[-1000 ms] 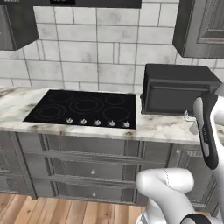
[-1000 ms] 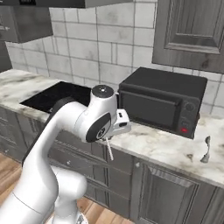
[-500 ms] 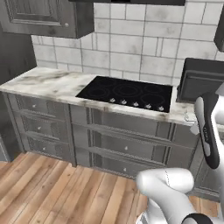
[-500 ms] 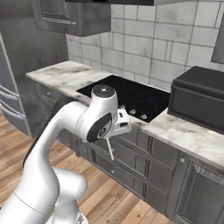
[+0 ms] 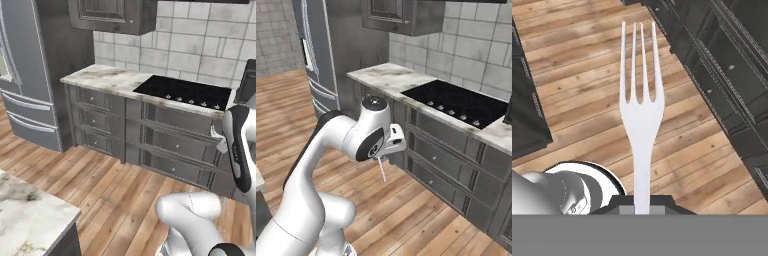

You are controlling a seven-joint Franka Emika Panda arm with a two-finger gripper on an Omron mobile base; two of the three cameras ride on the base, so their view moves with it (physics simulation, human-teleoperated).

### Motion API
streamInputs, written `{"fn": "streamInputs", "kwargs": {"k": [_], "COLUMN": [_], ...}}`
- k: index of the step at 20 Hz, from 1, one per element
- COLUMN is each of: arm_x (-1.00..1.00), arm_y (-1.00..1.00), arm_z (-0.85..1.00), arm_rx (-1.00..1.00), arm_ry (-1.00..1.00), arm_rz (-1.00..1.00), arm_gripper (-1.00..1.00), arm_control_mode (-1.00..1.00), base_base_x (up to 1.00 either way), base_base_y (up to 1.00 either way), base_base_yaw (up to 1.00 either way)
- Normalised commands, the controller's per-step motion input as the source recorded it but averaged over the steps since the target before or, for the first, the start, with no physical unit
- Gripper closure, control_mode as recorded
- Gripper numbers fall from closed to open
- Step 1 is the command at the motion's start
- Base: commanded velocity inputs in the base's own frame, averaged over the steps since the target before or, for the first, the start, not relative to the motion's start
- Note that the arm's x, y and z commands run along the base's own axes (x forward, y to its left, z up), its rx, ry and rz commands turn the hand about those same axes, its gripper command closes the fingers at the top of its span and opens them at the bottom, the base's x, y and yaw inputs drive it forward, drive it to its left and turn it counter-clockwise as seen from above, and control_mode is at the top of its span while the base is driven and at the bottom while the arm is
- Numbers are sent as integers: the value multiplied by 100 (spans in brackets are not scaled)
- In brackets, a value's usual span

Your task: Take the fork and place it on the left side of the plate. Then take the spoon and place it on the right side of the plate. Make sure they're directly next to the plate.

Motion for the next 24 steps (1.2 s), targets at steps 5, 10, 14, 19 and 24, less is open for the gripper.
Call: {"fn": "streamInputs", "kwargs": {"k": [5,10,14,19,24], "arm_x": [0,0,0,0,0], "arm_y": [0,0,0,0,0], "arm_z": [0,0,0,0,0], "arm_rx": [0,0,0,0,0], "arm_ry": [0,0,0,0,0], "arm_rz": [0,0,0,0,0], "arm_gripper": [100,100,100,100,100], "arm_control_mode": [100,100,100,100,100], "base_base_x": [-87,-90,-93,-88,-89], "base_base_y": [65,70,80,99,100], "base_base_yaw": [31,28,26,24,24]}}
